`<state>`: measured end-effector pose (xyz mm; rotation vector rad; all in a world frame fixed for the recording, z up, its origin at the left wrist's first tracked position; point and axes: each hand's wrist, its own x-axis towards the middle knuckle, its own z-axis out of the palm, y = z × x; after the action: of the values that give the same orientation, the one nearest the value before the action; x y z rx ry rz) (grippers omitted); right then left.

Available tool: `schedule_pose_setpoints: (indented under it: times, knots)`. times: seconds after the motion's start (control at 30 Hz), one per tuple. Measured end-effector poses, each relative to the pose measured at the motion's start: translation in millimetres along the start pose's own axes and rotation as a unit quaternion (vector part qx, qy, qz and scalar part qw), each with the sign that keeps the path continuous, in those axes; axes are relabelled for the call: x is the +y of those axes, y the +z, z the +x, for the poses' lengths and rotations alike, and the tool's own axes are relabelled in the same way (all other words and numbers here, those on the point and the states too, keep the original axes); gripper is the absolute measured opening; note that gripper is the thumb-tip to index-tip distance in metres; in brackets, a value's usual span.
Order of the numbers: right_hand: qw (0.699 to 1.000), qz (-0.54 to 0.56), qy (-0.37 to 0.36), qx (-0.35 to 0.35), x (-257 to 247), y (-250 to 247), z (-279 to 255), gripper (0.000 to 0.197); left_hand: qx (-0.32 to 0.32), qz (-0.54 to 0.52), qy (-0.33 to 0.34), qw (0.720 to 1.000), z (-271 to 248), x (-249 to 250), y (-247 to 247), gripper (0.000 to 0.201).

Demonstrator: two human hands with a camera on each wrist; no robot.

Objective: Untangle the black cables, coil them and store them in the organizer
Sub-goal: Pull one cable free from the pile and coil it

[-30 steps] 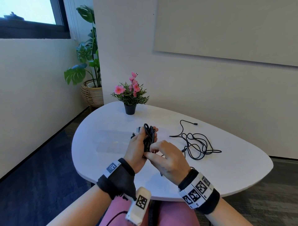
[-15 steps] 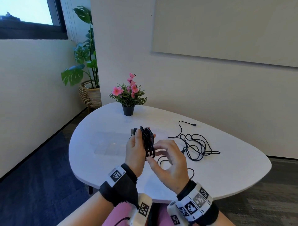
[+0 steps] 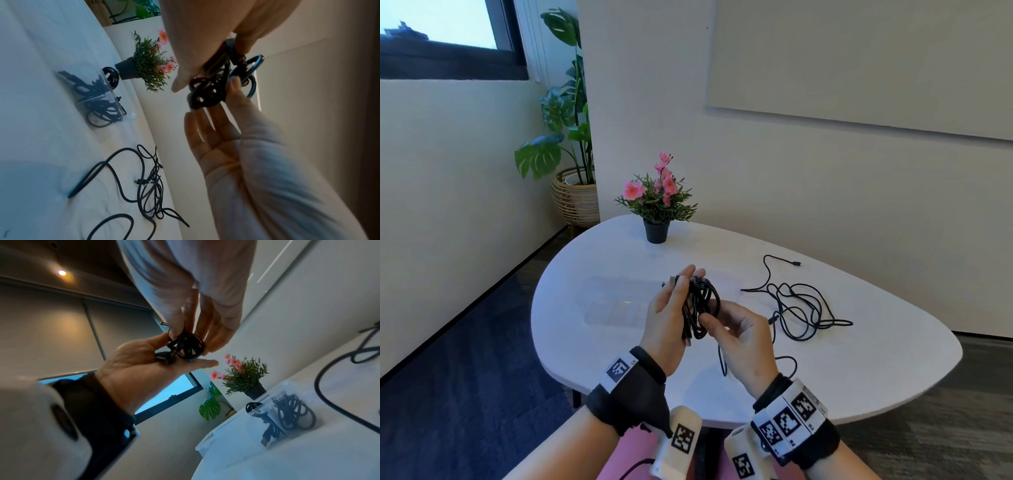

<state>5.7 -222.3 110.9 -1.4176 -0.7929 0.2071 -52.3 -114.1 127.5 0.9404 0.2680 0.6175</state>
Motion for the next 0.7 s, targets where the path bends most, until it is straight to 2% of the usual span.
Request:
schedule_pose_setpoints:
  times: [0.1, 0.17, 0.27, 0.37, 0.43, 0.5, 0.57, 0.7]
  knots:
    - [0.998, 0.039, 0.038, -0.006, 5.2, -3.3, 2.9, 0.027, -0.005, 0.060, -0.002, 0.998, 1.7, -0.5, -7.9, 0.035]
    - [0.999, 0.028, 0.043, 0.001, 12.9, -6.3, 4.3, 0.030, -0.018, 0.088, -0.021, 0.996, 1.3, -4.3, -13.8, 0.032]
    - [0.996, -0.080, -0.015, 0.021, 19.9, -5.7, 2.9, 0.023, -0.040, 0.077, -0.046, 0.995, -4.1, -10.7, -14.8, 0.035]
    - [0.984, -0.146, -0.100, 0.027, 18.6, 1.0, 1.3, 0.008, -0.062, 0.092, -0.015, 0.994, -6.9, -14.6, -14.5, 0.057]
    - [0.974, -0.163, -0.152, 0.027, 18.2, 3.6, 2.4, 0.002, -0.077, 0.121, 0.009, 0.990, -6.9, -11.5, -12.4, 0.052]
    - [0.971, -0.167, -0.170, 0.019, 17.7, 3.7, 5.5, 0.006, -0.074, 0.117, 0.016, 0.990, -6.2, -8.7, -11.1, 0.047]
    - [0.976, -0.153, -0.156, -0.002, 14.5, 2.0, 9.8, 0.010, -0.066, 0.071, 0.008, 0.995, -4.5, -5.3, -11.5, 0.043]
    - [0.994, -0.092, -0.061, -0.028, 13.0, -8.0, 16.4, 0.042, -0.034, -0.049, -0.021, 0.998, 2.0, 1.3, -16.1, 0.027]
